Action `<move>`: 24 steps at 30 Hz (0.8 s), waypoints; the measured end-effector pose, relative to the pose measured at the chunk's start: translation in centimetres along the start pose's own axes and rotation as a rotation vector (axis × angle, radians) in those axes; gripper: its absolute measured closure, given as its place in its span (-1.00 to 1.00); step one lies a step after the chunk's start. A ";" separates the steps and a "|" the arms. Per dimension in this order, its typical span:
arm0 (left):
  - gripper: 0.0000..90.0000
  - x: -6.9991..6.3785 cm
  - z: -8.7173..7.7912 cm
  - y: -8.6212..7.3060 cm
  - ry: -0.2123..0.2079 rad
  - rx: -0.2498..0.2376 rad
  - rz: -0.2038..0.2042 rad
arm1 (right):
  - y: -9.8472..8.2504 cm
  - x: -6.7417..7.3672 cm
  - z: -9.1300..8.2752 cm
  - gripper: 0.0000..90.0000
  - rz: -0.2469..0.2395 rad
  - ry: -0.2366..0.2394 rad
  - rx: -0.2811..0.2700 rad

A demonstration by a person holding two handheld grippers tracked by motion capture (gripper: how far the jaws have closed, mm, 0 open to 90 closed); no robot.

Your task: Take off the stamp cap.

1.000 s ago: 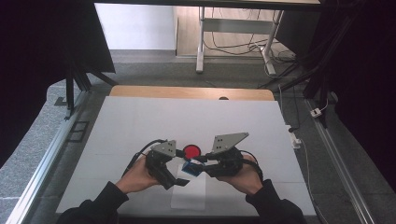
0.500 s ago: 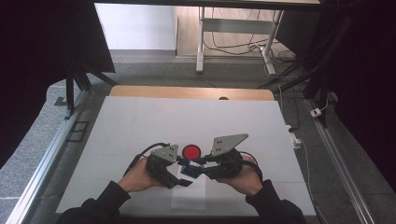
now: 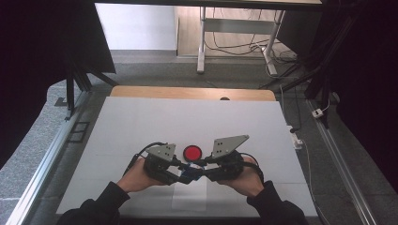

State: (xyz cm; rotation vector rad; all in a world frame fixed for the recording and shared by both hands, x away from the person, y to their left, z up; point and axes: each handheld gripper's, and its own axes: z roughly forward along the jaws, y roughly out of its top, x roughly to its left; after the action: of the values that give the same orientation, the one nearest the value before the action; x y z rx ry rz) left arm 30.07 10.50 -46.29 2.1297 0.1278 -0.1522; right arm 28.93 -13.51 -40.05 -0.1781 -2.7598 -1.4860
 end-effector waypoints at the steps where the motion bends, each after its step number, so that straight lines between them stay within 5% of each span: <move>1: 0.29 -0.1 0.0 0.0 0.003 -0.005 0.008 | 0.0 0.0 0.0 0.59 0.000 0.000 -0.001; 24: 0.53 0.0 -0.4 -0.4 -0.057 -0.041 0.055 | 0.2 0.2 -0.1 0.59 -0.016 0.018 -0.016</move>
State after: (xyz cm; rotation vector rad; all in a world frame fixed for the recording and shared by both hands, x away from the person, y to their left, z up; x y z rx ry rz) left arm 30.05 11.07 -46.43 2.0837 0.0388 -0.1770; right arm 28.70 -13.47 -39.85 -0.1419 -2.7432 -1.5061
